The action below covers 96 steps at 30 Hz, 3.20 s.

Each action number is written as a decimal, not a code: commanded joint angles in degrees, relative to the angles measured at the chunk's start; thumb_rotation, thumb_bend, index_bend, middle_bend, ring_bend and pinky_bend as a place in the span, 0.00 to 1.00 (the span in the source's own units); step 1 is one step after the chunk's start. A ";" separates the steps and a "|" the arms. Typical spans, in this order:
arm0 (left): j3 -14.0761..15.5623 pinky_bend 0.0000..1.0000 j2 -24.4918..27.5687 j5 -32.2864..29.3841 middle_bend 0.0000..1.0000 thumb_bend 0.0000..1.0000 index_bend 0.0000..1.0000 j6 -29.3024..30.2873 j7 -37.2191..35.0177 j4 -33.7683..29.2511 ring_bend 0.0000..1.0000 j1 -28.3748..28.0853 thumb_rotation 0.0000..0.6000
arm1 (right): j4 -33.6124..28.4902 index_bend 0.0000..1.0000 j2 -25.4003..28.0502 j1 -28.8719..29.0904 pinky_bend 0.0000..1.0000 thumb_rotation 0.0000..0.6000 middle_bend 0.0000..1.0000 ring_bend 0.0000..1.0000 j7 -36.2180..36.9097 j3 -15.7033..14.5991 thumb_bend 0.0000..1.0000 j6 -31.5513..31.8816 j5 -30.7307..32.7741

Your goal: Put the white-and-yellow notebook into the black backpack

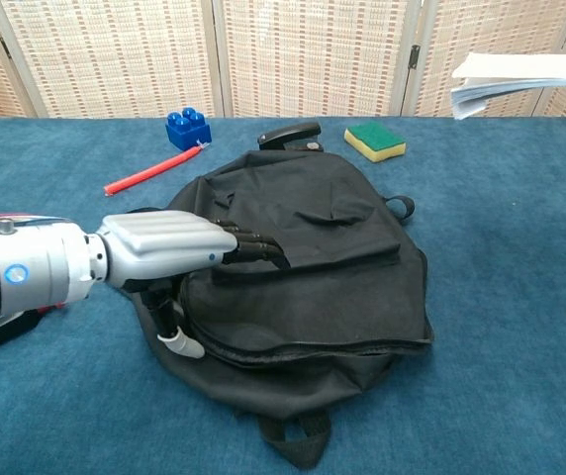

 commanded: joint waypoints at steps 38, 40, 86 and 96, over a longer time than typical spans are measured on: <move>-0.04 0.00 -7.77 -8.49 0.17 0.34 0.51 4.08 -5.73 6.17 0.17 -2.22 1.00 | 3.02 0.73 -2.13 -0.29 0.24 1.00 0.42 0.39 2.50 0.18 0.55 -0.71 0.27; -0.08 0.00 -8.22 -8.53 0.18 0.35 0.55 4.07 -6.59 6.60 0.18 -2.14 1.00 | 2.95 0.73 -2.08 -0.37 0.24 1.00 0.42 0.40 2.40 0.24 0.55 -0.63 0.32; -17.77 0.03 -3.38 -52.96 0.29 0.50 0.65 -0.14 -13.46 16.33 0.26 -16.90 1.00 | -15.01 0.73 -1.09 1.87 0.27 1.00 0.43 0.41 14.55 -9.61 0.57 1.44 -21.28; -17.36 0.02 -3.27 -57.16 0.29 0.50 0.65 0.79 -11.77 16.22 0.26 -19.10 1.00 | -8.14 0.73 -8.79 7.14 0.28 1.00 0.43 0.41 18.36 -8.33 0.57 -6.68 -19.34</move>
